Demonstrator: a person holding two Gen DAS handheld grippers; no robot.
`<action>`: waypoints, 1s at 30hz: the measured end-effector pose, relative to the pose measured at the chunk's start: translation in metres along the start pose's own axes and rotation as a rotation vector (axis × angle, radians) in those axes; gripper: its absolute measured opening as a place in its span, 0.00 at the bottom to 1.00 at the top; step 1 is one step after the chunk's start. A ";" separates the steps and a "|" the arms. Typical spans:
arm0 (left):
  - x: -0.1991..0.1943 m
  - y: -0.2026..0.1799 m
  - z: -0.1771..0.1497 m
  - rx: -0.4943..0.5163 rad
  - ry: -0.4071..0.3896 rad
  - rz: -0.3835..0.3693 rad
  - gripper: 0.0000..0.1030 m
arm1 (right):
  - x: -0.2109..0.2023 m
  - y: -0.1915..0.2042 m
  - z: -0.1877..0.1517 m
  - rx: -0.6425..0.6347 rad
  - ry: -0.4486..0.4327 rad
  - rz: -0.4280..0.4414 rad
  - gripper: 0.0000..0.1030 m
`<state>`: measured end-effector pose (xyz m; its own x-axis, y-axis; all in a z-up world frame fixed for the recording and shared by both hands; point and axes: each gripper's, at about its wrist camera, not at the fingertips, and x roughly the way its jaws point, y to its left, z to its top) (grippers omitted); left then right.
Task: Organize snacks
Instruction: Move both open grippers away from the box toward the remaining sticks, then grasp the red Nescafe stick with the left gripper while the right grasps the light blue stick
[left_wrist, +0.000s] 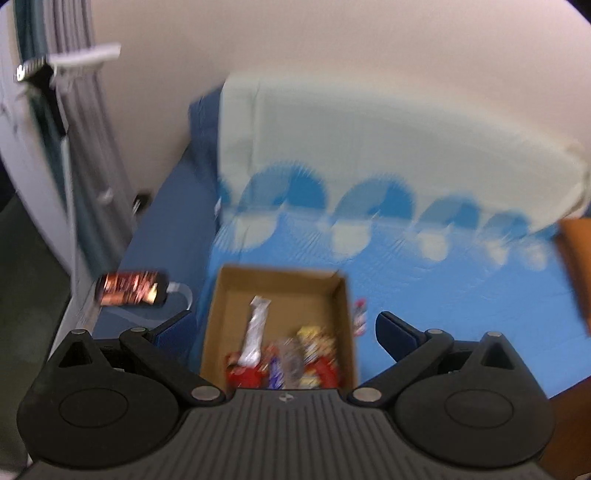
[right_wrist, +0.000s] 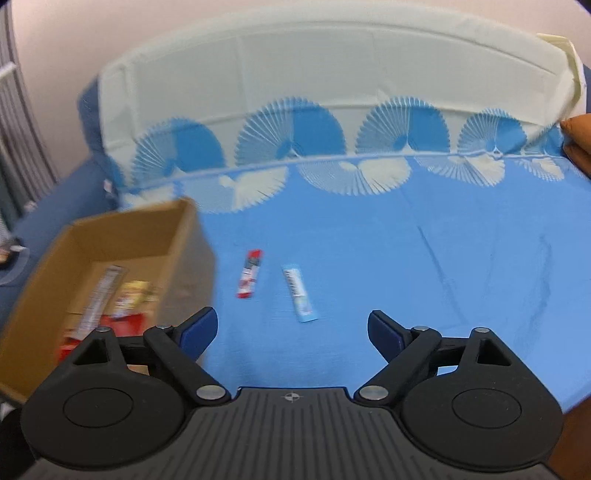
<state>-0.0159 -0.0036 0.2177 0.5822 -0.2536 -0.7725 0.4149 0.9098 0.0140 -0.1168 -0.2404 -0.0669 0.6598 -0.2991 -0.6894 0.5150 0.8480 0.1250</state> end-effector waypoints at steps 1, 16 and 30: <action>0.016 0.000 0.003 -0.003 0.030 0.017 1.00 | 0.021 -0.003 -0.001 -0.019 0.018 -0.015 0.87; 0.239 -0.117 0.031 0.142 0.290 -0.002 1.00 | 0.203 -0.005 -0.007 -0.153 0.025 -0.028 0.62; 0.508 -0.268 -0.029 0.478 0.428 0.120 1.00 | 0.180 -0.110 -0.001 0.165 -0.007 -0.279 0.25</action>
<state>0.1481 -0.3669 -0.1968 0.3548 0.0837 -0.9312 0.6870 0.6523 0.3204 -0.0551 -0.3870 -0.2051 0.4842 -0.5136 -0.7083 0.7578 0.6508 0.0462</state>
